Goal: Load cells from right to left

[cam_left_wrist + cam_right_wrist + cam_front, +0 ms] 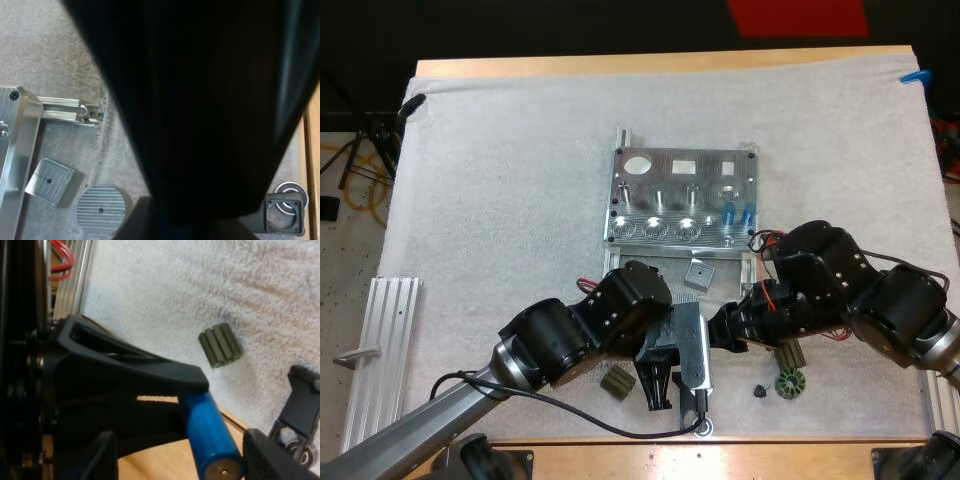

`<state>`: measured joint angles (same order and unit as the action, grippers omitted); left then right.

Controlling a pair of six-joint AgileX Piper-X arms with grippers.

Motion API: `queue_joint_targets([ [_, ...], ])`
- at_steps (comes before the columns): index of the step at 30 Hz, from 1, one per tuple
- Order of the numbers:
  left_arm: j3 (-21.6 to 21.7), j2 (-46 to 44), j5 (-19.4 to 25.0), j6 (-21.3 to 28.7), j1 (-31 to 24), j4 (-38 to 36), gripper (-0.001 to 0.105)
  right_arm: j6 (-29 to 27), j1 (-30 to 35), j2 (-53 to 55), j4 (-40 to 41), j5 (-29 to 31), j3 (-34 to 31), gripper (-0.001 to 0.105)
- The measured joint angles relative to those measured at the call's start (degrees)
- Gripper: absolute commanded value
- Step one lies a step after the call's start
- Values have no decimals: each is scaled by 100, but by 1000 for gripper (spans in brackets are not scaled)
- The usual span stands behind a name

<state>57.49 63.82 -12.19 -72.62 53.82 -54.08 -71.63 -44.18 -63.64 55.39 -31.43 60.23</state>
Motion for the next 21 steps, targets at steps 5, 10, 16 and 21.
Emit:
queue_joint_targets([
  [5, 0, 0, -6, 0, 0, 16, 0, 93, 0, 0, 0, 1, 0, 54],
  [10, 0, 0, -6, 0, 0, 78, 0, 92, 0, 0, 0, -7, 0, 54],
  [16, 0, 0, -6, 0, 0, 187, 0, 92, 0, 0, 10, -13, 0, 44],
  [21, 0, -13, -6, 0, 0, 177, 0, 92, 0, 0, 53, 68, 0, 13],
])
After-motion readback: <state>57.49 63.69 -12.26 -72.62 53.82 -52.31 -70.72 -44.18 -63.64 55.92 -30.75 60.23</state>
